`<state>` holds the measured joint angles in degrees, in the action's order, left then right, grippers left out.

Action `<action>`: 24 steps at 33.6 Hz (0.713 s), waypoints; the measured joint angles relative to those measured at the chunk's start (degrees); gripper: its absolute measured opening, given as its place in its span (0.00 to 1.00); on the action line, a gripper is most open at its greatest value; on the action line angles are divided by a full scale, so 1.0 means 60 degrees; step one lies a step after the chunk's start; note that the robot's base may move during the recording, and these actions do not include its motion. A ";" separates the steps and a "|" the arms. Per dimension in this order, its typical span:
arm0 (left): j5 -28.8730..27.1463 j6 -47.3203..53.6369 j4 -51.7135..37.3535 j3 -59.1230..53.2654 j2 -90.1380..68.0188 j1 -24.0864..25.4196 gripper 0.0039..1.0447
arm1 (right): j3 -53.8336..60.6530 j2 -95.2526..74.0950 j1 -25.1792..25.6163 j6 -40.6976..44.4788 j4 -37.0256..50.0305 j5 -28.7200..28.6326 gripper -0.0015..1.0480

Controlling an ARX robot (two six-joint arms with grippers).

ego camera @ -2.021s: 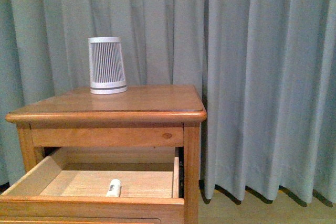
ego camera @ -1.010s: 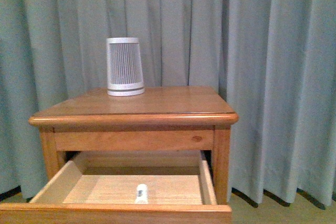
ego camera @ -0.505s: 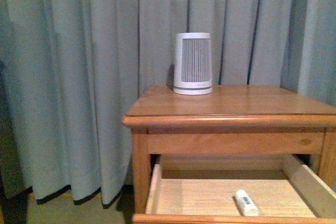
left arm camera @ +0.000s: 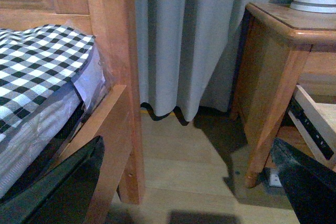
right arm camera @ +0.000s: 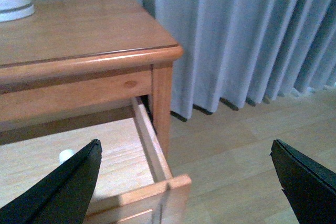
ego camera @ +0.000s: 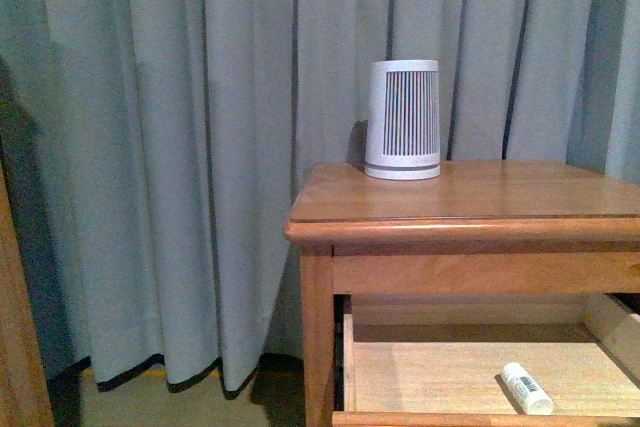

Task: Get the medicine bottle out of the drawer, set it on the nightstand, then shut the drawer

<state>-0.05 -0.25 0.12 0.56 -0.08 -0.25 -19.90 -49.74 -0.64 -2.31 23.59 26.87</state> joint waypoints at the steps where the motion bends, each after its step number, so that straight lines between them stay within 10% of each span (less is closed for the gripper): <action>1: 0.0000 0.0000 0.0000 0.0004 0.0000 0.0000 0.94 | -0.0550 -0.0962 0.0000 -0.0011 0.0015 -0.0259 0.93; 24: 0.0000 0.0000 0.0000 0.0000 0.0000 0.0000 0.94 | -0.7989 -1.0939 -0.0608 0.0040 -0.2725 -0.2499 0.93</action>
<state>-0.05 -0.25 0.12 0.56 -0.08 -0.25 -67.83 -115.37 -4.29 -2.07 7.25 11.88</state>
